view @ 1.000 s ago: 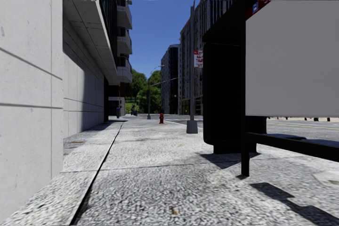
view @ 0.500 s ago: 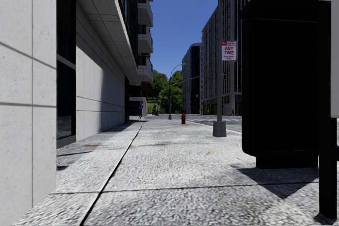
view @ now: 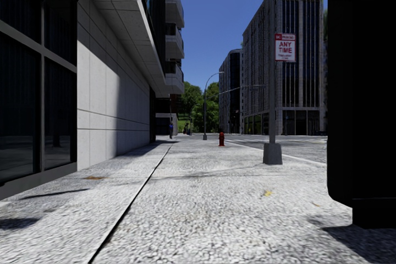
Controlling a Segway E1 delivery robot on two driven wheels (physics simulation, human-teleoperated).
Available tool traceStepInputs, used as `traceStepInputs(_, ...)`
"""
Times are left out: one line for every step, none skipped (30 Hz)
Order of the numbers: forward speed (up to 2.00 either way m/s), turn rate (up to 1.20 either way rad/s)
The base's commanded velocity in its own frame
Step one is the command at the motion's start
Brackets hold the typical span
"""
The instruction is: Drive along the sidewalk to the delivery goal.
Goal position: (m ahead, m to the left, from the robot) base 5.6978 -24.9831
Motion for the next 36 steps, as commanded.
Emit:
traceStepInputs(1.57, 0.02)
traceStepInputs(1.57, 0.02)
traceStepInputs(1.57, 0.02)
traceStepInputs(1.57, 0.02)
traceStepInputs(1.57, 0.02)
traceStepInputs(1.57, 0.04)
traceStepInputs(1.57, 0.04)
traceStepInputs(1.57, 0.25)
traceStepInputs(1.57, 0.43)
traceStepInputs(1.57, 0.49)
traceStepInputs(1.57, 0.50)
traceStepInputs(1.57, 0.50)
traceStepInputs(1.57, 0.07)
traceStepInputs(1.57, 0.07)
traceStepInputs(1.57, 0.00)
traceStepInputs(1.57, 0.00)
traceStepInputs(1.57, 0.00)
traceStepInputs(1.57, 0.00)
traceStepInputs(1.57, 0.00)
traceStepInputs(1.57, 0.00)
traceStepInputs(1.57, 0.00)
traceStepInputs(1.57, 0.00)
traceStepInputs(1.57, 0.00)
traceStepInputs(1.57, 0.00)
traceStepInputs(1.57, 0.00)
traceStepInputs(1.57, 0.00)
traceStepInputs(1.57, 0.00)
traceStepInputs(1.57, 0.00)
traceStepInputs(1.57, 0.00)
traceStepInputs(1.57, 0.00)
traceStepInputs(1.57, 0.00)
traceStepInputs(1.57, 0.00)
traceStepInputs(1.57, 0.00)
traceStepInputs(1.57, 0.00)
traceStepInputs(1.59, 0.00)
traceStepInputs(1.66, 0.00)
